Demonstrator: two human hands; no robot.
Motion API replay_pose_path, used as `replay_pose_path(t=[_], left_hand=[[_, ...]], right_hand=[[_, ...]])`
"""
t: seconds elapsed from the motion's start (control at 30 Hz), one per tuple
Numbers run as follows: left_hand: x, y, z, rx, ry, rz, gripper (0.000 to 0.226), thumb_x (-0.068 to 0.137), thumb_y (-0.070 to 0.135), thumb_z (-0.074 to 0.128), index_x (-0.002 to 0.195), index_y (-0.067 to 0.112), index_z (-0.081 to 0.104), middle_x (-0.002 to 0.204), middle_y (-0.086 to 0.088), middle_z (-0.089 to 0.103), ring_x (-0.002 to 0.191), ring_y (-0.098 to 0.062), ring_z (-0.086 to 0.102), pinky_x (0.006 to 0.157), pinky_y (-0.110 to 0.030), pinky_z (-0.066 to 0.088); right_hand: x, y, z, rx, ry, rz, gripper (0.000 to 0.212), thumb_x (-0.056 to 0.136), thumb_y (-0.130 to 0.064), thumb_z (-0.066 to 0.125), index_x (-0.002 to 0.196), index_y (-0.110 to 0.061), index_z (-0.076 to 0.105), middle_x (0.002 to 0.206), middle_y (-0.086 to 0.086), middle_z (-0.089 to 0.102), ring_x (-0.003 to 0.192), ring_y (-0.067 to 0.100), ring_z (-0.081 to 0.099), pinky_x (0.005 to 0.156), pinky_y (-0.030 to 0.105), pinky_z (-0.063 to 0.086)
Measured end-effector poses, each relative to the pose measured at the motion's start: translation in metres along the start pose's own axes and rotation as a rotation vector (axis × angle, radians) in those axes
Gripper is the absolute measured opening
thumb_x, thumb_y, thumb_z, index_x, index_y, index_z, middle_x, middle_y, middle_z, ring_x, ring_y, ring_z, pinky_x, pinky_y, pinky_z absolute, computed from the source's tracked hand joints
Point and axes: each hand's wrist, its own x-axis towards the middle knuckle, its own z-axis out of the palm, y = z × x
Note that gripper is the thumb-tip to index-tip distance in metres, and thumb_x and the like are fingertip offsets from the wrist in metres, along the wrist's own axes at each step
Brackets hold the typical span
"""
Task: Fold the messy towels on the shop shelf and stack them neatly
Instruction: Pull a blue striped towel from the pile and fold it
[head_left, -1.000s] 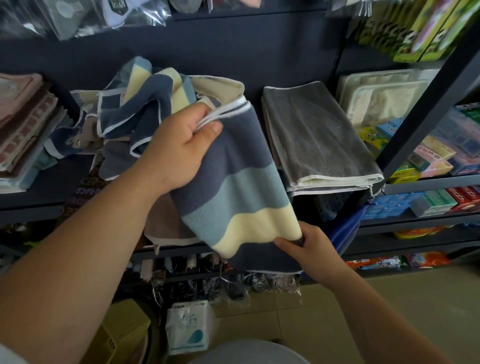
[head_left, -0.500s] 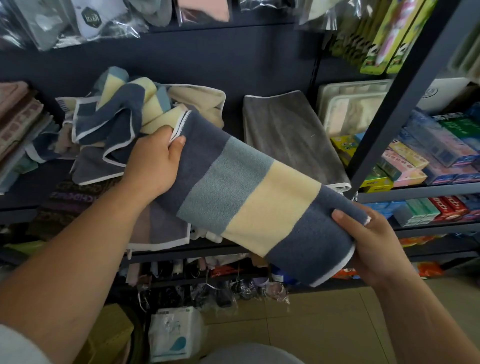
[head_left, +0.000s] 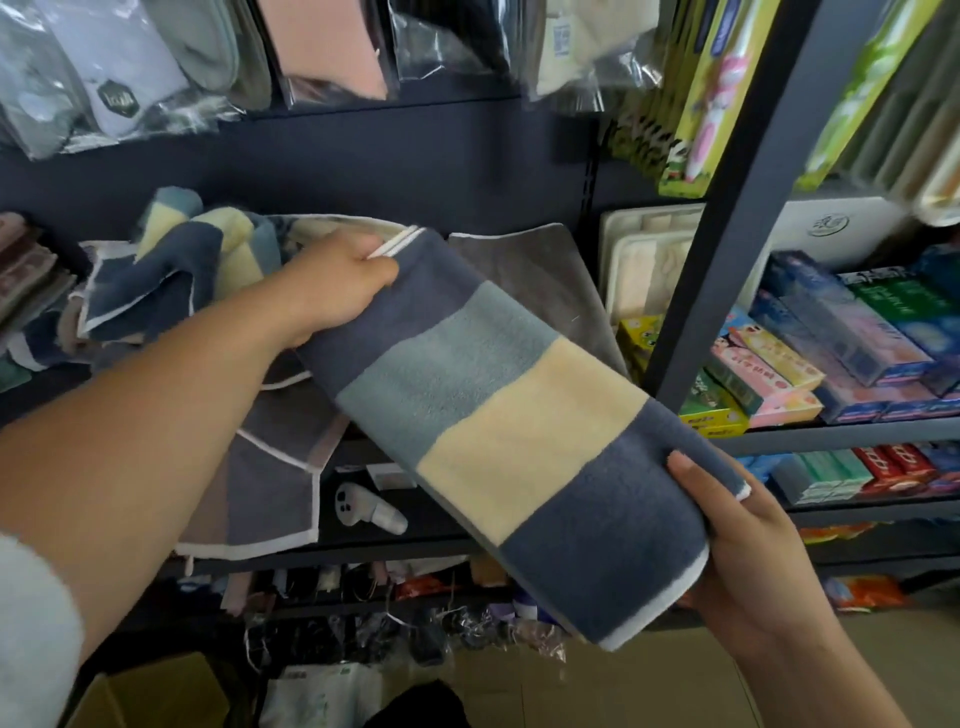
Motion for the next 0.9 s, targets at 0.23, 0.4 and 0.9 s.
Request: replay_pose_path(t=[0.23,0.4,0.9], left_hand=[[0.1,0.014,0.029,0.153,-0.095,0.147,0.025,0.099,0.028,0.054,0.077,0.017,0.053,0.081,-0.004,0.059,0.077,-0.022,0.055,0.067,-0.034,0.04],[0.156,0.018,0.041,-0.028,-0.188,0.204,0.024,0.096,0.024,0.061,0.077,0.009,0.06,0.073,-0.004,0.057,0.07,-0.016,0.051,0.062,-0.03,0.035],[0.221,0.014,0.107,0.419,-0.23,0.623,0.022,0.103,0.034,0.049,0.084,0.021,0.046,0.101,-0.017,0.064,0.08,-0.028,0.05,0.066,-0.035,0.034]], right_hand=[[0.016,-0.002,0.033,0.099,0.032,-0.013,0.041,0.071,-0.012,0.069,0.11,-0.001,0.067,0.087,0.017,0.076,0.07,0.026,0.074,0.052,0.03,0.056],[0.03,-0.009,0.059,0.226,0.119,0.026,0.037,0.078,-0.009,0.07,0.113,0.001,0.068,0.085,0.015,0.076,0.067,0.022,0.073,0.052,0.028,0.057],[0.053,-0.003,0.108,0.122,0.355,-0.014,0.047,0.084,0.001,0.07,0.126,-0.018,0.061,0.106,0.007,0.077,0.093,0.028,0.076,0.066,0.039,0.062]])
